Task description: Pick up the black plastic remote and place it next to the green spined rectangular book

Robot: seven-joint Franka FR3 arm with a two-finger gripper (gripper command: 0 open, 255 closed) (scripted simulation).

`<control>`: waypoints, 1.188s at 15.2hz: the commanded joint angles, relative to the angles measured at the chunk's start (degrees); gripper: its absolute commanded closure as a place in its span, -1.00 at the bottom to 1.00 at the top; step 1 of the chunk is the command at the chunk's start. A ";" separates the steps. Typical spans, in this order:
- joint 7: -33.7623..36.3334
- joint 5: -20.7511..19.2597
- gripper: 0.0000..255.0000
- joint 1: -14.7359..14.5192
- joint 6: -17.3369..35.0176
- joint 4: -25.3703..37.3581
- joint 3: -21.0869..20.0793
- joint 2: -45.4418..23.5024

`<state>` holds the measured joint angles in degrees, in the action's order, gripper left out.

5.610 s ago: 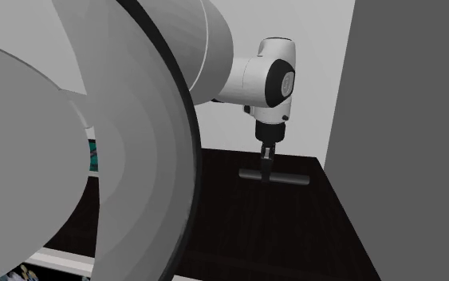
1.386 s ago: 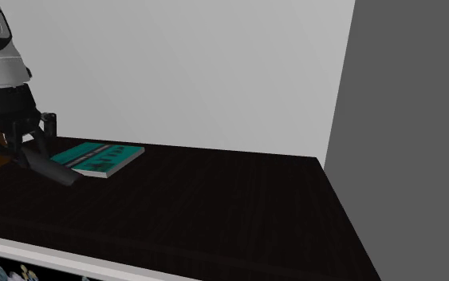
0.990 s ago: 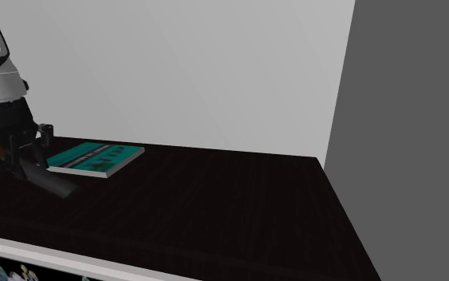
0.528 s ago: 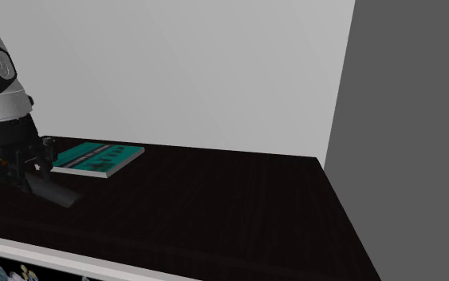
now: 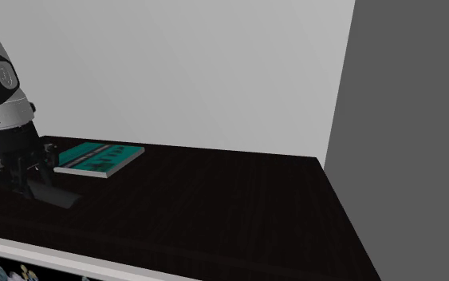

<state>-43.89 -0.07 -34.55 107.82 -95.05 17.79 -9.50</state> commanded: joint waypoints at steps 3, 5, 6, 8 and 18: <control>0.01 0.01 -1.00 0.01 -0.02 -0.01 0.01 -0.06; 0.01 0.01 -1.00 0.01 -0.02 -0.01 0.00 -0.05; 0.01 0.01 -1.00 0.01 -0.02 -0.01 0.00 -0.05; 0.06 -0.07 -1.00 -0.03 -1.86 1.58 0.00 0.21; 0.09 -0.12 -1.00 -0.07 -7.18 6.75 -0.01 0.36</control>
<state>-43.80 -0.19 -34.62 100.66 -88.31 17.79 -9.14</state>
